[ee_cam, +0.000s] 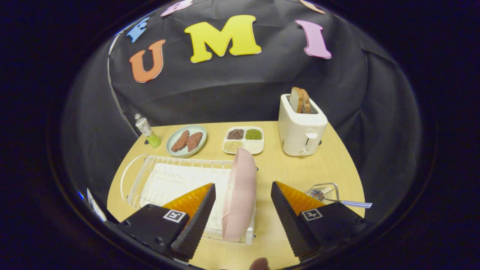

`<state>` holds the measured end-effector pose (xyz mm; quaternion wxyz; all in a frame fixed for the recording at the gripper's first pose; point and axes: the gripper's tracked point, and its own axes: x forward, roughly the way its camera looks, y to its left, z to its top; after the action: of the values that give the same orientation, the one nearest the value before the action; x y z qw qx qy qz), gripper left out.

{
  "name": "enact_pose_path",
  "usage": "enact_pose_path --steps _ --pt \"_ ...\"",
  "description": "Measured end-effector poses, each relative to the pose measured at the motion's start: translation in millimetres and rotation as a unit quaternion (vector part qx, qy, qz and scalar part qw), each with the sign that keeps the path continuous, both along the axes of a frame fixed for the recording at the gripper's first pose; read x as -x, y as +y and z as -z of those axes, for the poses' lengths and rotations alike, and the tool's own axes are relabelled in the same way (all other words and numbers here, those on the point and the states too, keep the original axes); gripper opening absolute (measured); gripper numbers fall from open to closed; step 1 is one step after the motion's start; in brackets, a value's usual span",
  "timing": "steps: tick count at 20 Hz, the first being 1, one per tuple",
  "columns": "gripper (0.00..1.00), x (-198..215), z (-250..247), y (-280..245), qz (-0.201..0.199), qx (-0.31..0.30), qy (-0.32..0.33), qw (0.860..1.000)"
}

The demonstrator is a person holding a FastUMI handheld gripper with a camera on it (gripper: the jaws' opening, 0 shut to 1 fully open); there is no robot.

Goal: Take the plate from the dish rack, then take the spoon from the basket and place it into the plate.

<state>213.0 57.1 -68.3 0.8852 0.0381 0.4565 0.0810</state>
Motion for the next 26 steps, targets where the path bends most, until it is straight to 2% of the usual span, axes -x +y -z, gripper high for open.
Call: enact_pose_path --steps 3,5,12,19,26 --pt "0.93 -7 18 8 0.016 -0.007 0.034 0.999" --pt "0.87 -5 25 12 0.022 -0.009 0.052 0.998" --pt "0.41 1 32 7 0.065 0.026 0.087 0.994" --pt "0.39 7 15 4 0.089 0.086 0.087 0.988" --pt "0.38 2 -6 4 0.093 0.16 0.073 0.98"
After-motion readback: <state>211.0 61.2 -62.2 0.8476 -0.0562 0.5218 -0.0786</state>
